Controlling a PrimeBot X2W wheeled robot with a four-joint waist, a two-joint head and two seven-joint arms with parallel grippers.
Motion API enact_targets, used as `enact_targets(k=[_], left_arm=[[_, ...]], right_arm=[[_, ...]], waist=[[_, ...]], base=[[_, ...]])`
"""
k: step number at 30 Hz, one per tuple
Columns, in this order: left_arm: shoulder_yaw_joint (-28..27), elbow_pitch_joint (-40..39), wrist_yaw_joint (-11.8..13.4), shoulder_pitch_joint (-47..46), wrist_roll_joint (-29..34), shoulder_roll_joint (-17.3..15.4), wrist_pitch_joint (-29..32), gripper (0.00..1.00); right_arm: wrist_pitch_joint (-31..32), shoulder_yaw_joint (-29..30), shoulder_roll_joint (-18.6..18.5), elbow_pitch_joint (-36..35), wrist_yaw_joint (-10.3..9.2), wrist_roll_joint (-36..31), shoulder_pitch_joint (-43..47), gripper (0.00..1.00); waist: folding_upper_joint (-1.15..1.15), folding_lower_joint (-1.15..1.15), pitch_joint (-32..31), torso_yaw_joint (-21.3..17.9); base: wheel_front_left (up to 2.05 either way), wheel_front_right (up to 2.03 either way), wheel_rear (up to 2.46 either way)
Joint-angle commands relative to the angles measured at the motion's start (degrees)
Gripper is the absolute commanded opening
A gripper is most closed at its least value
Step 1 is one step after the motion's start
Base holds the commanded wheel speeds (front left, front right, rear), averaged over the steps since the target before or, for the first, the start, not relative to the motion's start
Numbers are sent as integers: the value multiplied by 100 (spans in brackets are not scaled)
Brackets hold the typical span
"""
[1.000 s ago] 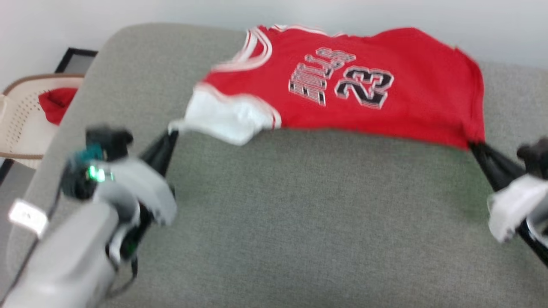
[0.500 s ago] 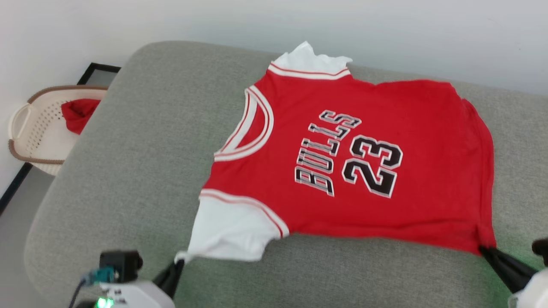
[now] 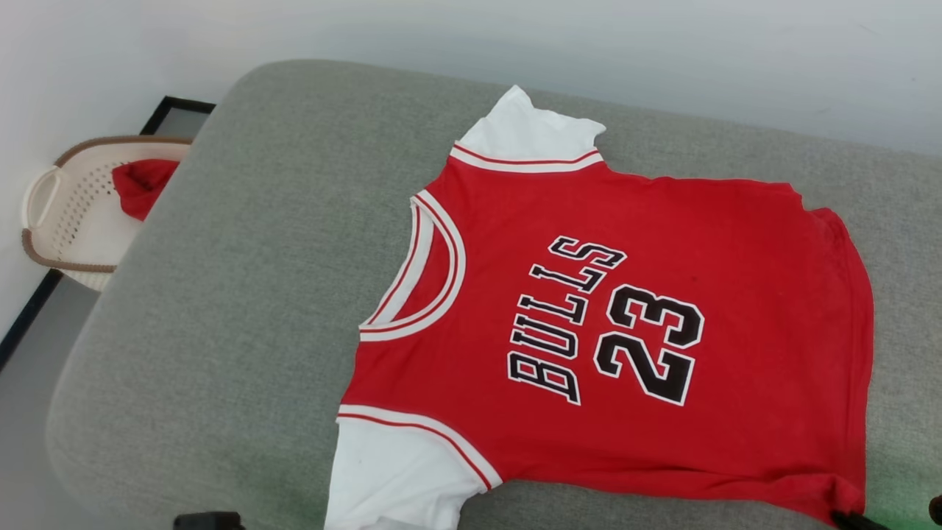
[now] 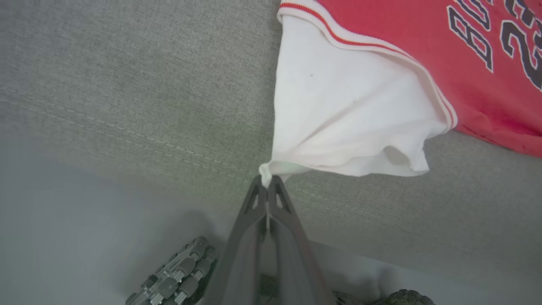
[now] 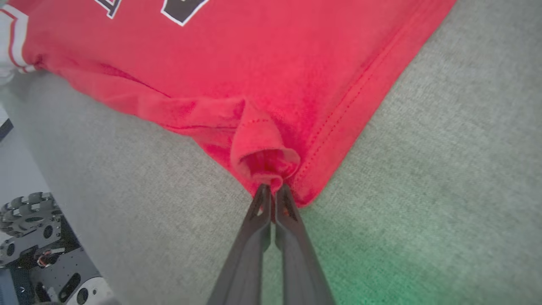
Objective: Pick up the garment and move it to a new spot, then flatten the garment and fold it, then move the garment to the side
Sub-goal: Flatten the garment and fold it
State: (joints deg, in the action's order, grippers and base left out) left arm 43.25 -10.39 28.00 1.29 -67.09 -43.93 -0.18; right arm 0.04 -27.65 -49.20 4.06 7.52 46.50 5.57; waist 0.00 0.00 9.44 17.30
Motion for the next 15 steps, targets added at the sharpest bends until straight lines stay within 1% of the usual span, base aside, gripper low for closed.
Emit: enact_targets(k=[1, 2, 5, 10, 14, 15], left_arm=[[-61, -130, 111, 53, -13, -115, 12, 0], [-61, -130, 111, 53, -13, -115, 12, 0], [-167, -403, 253, -43, 118, -302, -25, 0], [-337, -946, 506, -347, 420, -772, 65, 0], [-429, -1241, 581, -729, 664, -1133, 268, 0], [-430, -1279, 562, -837, 733, -1216, 336, 0]], right_arm=[[37, 73, 6, -113, -6, 10, 121, 0], [37, 73, 6, -113, -6, 10, 121, 0], [73, 197, 43, -309, -6, 8, 139, 0], [308, 460, 159, -637, -6, -53, -46, 0], [618, 679, 309, -901, -6, -203, -249, 0], [704, 726, 360, -959, -6, -243, -322, 0]], waist=[[0, 0, 41, -54], [0, 0, 41, -54], [0, 0, 85, -157], [0, 0, 127, -361], [0, 0, 176, -542], [0, 0, 188, -589]], base=[[0, 0, 0], [0, 0, 0], [0, 0, 0], [0, 0, 0], [0, 0, 0], [0, 0, 0]])
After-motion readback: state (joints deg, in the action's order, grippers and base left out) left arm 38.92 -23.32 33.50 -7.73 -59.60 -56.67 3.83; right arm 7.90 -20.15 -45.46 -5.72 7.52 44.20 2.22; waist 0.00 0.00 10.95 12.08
